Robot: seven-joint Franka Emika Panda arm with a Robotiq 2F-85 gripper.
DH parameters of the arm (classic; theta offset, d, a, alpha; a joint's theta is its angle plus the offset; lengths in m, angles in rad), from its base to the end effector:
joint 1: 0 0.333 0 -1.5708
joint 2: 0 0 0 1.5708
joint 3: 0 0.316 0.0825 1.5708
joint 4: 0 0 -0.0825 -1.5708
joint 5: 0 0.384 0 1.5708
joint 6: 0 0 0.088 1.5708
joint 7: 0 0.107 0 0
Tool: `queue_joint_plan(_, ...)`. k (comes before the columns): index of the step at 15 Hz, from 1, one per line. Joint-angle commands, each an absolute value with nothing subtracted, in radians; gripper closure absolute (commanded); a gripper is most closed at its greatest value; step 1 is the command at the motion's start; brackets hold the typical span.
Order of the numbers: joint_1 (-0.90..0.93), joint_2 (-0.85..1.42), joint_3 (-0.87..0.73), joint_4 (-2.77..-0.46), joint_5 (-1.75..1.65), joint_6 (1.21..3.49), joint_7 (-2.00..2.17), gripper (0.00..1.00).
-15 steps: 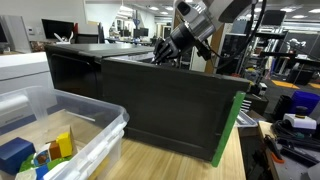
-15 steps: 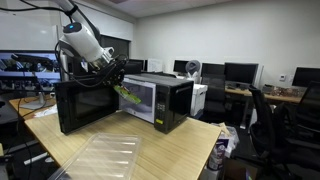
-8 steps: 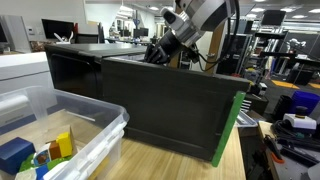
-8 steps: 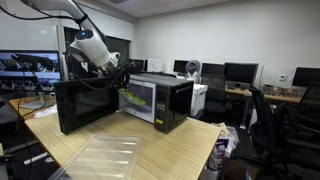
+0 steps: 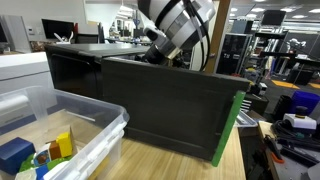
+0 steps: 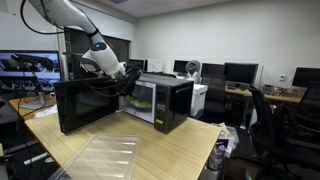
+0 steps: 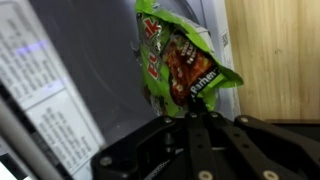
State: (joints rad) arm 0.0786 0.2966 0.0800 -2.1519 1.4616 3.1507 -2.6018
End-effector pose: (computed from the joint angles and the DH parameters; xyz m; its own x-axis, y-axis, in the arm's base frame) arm 0.5623 -0.0006 0.2913 0.1825 0.9418 0.2821 0.7538 -0.3183 0.5749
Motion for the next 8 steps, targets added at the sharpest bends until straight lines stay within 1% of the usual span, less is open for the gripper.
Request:
queue_joint_plan(1, 0.041, 0.371, 0.109, -2.105, 1.408, 3.161, -2.602, 1.00)
queue_joint_plan(8, -0.057, 0.454, 0.204, -2.043, 1.339, 3.193, -2.602, 1.00)
